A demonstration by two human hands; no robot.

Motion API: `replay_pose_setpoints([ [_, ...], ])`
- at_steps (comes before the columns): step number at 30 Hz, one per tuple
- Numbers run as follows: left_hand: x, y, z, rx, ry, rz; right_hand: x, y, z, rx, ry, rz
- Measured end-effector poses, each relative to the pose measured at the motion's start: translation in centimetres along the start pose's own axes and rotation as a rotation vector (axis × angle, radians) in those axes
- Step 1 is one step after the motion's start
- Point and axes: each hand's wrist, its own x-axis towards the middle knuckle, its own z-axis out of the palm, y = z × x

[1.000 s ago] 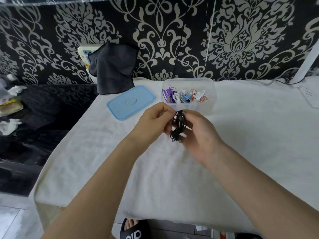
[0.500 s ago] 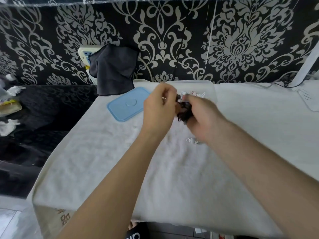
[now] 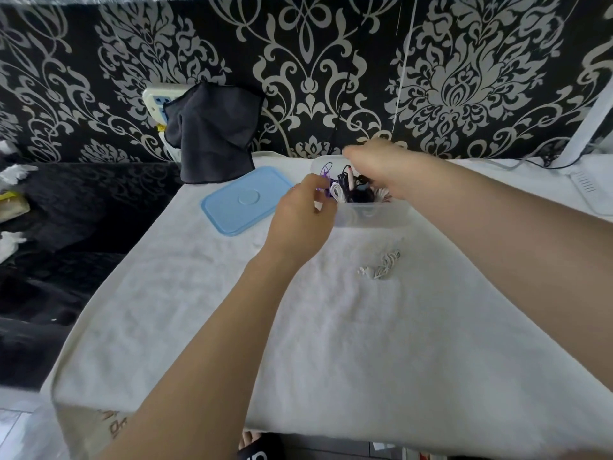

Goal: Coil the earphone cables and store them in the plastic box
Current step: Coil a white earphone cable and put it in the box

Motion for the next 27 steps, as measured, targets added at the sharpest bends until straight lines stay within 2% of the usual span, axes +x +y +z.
replay_pose_setpoints([
  [2, -0.3, -0.3, -0.1, 0.04, 0.022, 0.05, -0.6, 0.1, -0.2, -0.114, 0.043, -0.087],
  [4, -0.6, -0.2, -0.8, 0.025, 0.097, 0.132, -1.6, 0.5, -0.6, -0.174, 0.162, -0.218],
  [6, -1.0, 0.2, -1.9, -0.015, 0.16, 0.208, -3.3, 1.7, -1.0, -0.141, 0.336, -0.338],
  [8, -1.2, 0.0, -3.0, -0.026, 0.186, 0.198, -5.5, 3.2, -1.3, -0.105, 0.417, -0.414],
  [10, -1.5, -1.1, -3.7, 0.084, 0.152, 0.096, -7.3, 5.2, -1.2, -0.192, 0.317, -0.392],
  [13, -2.6, -3.2, -4.5, 0.402, -0.052, -0.104, -8.8, 8.2, -0.1, -0.564, 0.012, -0.2],
  [15, -3.4, -3.8, -5.2, 0.518, -0.172, -0.206, -9.2, 9.6, 0.8, -0.67, -0.111, -0.098],
  [19, -4.5, -4.5, -6.0, 0.707, -0.267, -0.33, -9.1, 10.0, 2.3, -0.582, -0.078, -0.088],
  [22, -5.0, -5.1, -6.1, 0.705, -0.378, -0.435, -9.2, 9.8, 3.1, -0.479, -0.062, -0.146],
  [24, -5.1, -5.6, -6.3, 0.687, -0.417, -0.43, -9.4, 9.6, 3.5, -0.359, -0.086, -0.17],
  [27, -5.0, -6.7, -6.9, 0.66, -0.368, -0.336, -9.5, 9.3, 3.8, -0.055, -0.205, -0.13],
])
